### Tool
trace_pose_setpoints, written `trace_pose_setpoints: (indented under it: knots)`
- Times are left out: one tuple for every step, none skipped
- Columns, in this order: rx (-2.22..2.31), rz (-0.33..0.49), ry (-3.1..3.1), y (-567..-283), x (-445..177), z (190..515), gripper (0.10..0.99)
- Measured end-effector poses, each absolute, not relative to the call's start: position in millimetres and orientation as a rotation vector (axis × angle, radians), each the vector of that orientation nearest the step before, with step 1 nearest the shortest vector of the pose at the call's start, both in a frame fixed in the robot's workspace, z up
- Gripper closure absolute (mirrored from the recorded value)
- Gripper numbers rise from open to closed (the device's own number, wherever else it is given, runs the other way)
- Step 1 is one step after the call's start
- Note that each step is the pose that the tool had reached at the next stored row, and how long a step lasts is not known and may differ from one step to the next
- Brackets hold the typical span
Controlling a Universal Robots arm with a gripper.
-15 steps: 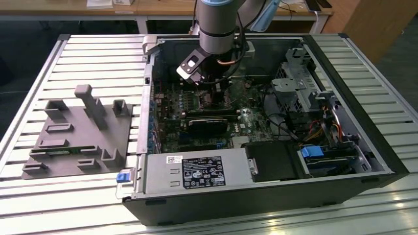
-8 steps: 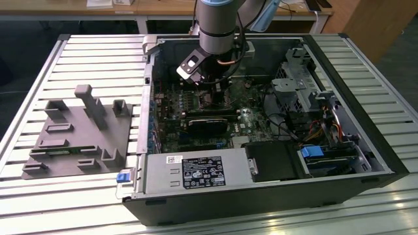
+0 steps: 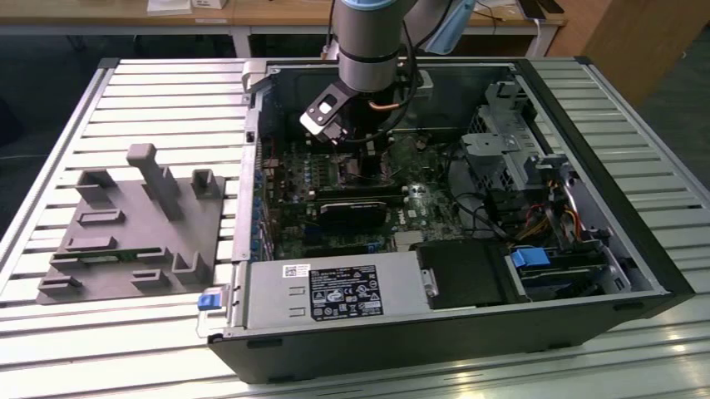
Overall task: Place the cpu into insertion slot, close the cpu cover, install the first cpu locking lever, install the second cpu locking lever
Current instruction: 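Place the cpu into insertion slot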
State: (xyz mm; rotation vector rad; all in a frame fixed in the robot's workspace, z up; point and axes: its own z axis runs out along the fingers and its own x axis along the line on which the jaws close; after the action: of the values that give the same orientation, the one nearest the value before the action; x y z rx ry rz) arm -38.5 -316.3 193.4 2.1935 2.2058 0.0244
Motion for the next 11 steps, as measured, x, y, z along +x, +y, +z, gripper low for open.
trace_pose_setpoints:
  knots:
    - [2.193, 0.024, 2.206, -316.3, -38.5, 193.4, 0.475]
    - [2.194, 0.024, 2.206, -316.3, -38.5, 193.6, 0.475]
    - [2.194, 0.024, 2.206, -316.3, -38.5, 193.9, 0.475]
    - [2.194, 0.024, 2.206, -316.3, -38.5, 194.5, 0.475]
    - [2.194, 0.024, 2.205, -316.3, -38.5, 195.4, 0.475]
    - [2.194, 0.024, 2.205, -316.3, -38.5, 196.3, 0.475]
    - [2.194, 0.024, 2.205, -316.3, -38.5, 197.2, 0.475]
    - [2.195, 0.024, 2.205, -316.3, -38.5, 198.3, 0.475]
    - [2.195, 0.024, 2.204, -316.3, -38.5, 199.5, 0.475]
    - [2.195, 0.024, 2.204, -316.3, -38.5, 200.7, 0.475]
    - [2.195, 0.024, 2.204, -316.3, -38.5, 201.9, 0.49]
